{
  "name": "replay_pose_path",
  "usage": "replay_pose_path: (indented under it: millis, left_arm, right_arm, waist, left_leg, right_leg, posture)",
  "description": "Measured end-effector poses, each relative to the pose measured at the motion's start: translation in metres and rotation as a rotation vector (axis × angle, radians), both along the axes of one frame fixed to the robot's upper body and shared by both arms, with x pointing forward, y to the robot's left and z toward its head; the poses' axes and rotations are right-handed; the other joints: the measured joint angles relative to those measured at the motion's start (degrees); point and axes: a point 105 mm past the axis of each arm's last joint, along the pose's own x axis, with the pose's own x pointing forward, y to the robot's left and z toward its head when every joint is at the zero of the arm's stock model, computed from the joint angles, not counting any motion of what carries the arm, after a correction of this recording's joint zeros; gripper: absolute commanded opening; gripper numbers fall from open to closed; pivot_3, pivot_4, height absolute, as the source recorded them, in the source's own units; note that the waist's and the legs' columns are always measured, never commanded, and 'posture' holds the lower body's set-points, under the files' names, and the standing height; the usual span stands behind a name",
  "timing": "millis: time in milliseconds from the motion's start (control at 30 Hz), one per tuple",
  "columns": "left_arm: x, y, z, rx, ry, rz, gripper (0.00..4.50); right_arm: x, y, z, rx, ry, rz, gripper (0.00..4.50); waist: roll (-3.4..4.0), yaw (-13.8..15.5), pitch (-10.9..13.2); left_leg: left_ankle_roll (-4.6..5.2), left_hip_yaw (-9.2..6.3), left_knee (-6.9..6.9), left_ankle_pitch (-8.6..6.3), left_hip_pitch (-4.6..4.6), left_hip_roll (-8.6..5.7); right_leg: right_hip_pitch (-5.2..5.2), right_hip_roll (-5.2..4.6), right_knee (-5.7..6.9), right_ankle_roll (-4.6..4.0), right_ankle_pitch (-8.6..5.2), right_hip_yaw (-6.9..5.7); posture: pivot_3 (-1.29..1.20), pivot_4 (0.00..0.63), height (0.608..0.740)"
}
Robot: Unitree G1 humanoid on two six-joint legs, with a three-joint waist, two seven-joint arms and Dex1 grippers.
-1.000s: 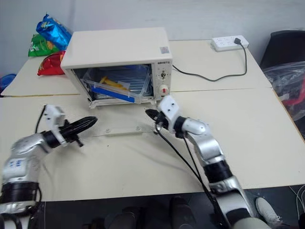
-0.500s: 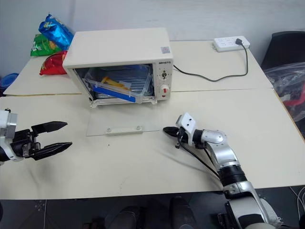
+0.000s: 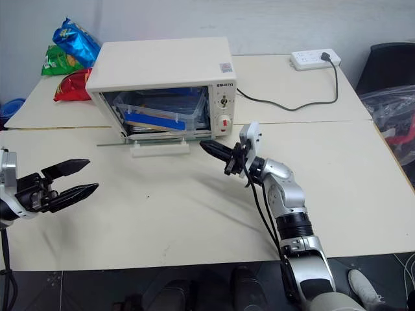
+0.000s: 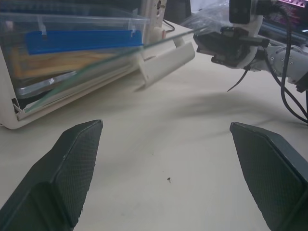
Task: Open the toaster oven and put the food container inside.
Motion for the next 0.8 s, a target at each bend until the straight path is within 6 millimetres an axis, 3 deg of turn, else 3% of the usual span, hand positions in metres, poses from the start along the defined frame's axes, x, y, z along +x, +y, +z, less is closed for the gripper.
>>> replay_pose_path:
  millis: [267,500,633,733,800]
  left_arm:
    - [0.002,-0.001,-0.003,-0.014,0.002,0.012,4.49]
    - [0.003,-0.002,-0.004,-0.021,0.0,0.023,4.49]
    - [0.003,-0.002,-0.004,-0.012,-0.015,0.016,4.49]
    - [0.001,-0.001,-0.006,0.02,-0.027,0.015,4.49]
    - [-0.001,0.0,-0.011,0.061,-0.029,0.02,4.5]
  right_arm:
    - [0.004,0.012,0.016,0.034,0.007,0.003,0.0]
    - [0.03,0.026,0.05,0.089,0.002,-0.083,0.0]
    - [0.03,0.019,0.043,0.031,-0.017,-0.073,0.0]
    - [0.017,-0.007,0.023,-0.099,-0.068,-0.057,0.0]
    - [0.006,-0.028,0.005,-0.186,-0.094,-0.055,0.38]
  waist:
    - [0.0,-0.07,0.0]
    - [0.01,-0.39,0.0]
    - [0.01,-0.03,0.0]
    - [0.0,0.35,-0.01]
    - [0.0,0.41,0.0]
  left_leg:
    - [0.0,0.0,0.0,0.0,0.0,0.0]
    - [-0.06,-0.02,-0.03,0.03,0.0,-0.02]
    - [-0.05,-0.1,0.0,0.03,-0.05,-0.06]
    - [-0.02,-0.15,0.02,0.02,-0.06,-0.1]
    - [-0.02,-0.13,-0.01,0.02,-0.09,-0.09]
  right_leg:
    - [-0.02,0.0,0.03,0.0,0.0,0.0]
    - [-0.08,0.0,0.12,-0.01,0.0,-0.02]
    - [-0.06,-0.04,0.12,-0.01,0.0,-0.02]
    - [-0.01,-0.06,0.07,-0.01,0.01,-0.03]
    - [-0.02,-0.06,-0.01,-0.01,0.01,-0.02]
  posture:
    - [0.0,0.15,0.74]
    - [0.0,0.15,0.74]
    - [0.0,0.15,0.74]
    - [0.0,0.15,0.74]
    - [0.0,0.15,0.74]
